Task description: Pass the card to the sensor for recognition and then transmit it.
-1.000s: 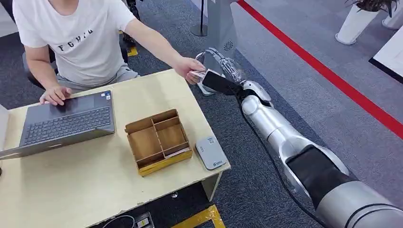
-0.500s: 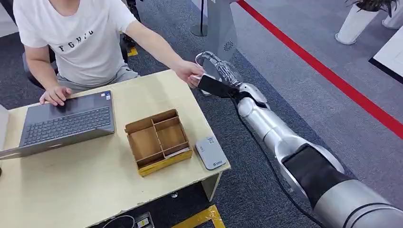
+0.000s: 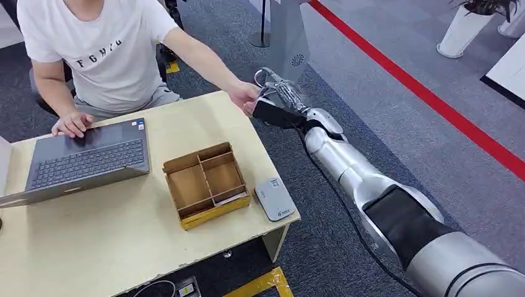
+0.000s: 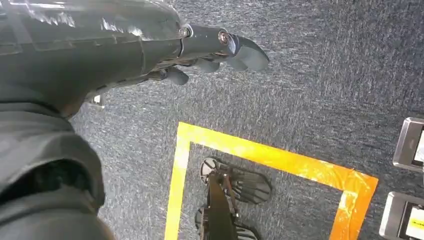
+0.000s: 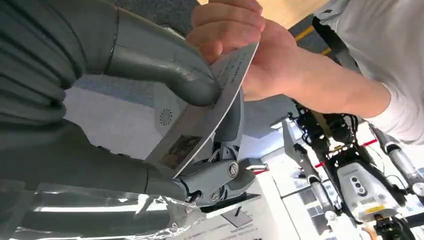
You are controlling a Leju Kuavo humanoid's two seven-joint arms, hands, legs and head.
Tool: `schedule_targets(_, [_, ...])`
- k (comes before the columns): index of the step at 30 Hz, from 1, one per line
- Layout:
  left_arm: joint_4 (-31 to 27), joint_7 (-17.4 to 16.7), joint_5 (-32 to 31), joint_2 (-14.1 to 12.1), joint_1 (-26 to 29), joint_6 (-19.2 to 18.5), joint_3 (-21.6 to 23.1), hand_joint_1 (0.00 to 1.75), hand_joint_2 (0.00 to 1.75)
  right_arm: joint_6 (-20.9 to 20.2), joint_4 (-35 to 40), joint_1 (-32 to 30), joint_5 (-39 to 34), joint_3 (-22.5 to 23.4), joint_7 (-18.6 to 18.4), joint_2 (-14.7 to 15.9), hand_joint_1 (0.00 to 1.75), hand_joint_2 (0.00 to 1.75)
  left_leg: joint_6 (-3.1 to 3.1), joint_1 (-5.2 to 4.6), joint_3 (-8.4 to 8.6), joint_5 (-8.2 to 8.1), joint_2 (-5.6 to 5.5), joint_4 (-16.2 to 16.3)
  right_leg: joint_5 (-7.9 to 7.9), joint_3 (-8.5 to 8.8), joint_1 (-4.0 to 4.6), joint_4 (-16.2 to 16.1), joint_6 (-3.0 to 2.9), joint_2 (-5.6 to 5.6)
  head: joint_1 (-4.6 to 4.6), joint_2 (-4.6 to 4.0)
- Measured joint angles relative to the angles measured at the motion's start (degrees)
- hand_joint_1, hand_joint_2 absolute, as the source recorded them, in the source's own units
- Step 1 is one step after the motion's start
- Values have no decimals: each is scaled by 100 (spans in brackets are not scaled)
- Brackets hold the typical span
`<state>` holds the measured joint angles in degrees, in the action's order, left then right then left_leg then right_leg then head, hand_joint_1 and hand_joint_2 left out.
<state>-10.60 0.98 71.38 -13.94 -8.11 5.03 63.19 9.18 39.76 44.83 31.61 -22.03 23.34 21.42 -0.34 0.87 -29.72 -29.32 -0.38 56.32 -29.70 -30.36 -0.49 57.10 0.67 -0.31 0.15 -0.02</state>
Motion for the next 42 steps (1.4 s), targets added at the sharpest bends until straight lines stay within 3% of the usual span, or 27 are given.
schedule_targets(17, [0,0,22,0,0,0,2,0,0,105,-100,-13,41,-157,55,-35,175,175,0,0,3,0,0,1,0,0,0,0,0,2,0,0])
schedule_targets(18, [0,-2,48,0,0,2,2,0,0,181,-100,-39,44,-208,72,-26,175,175,0,0,69,0,1,1,0,-1,0,-1,0,2,0,0])
schedule_targets(33, [2,-11,125,-17,9,2,7,0,0,240,531,-1030,-168,-177,-168,579,175,175,7,-1,81,7,-6,6,9,-1,-1,0,1,0,0,0])
schedule_targets(42, [15,-11,142,-17,8,4,7,0,0,251,898,-1416,-251,-103,-214,739,175,175,7,-1,81,8,-6,6,9,-1,0,0,1,-1,0,2])
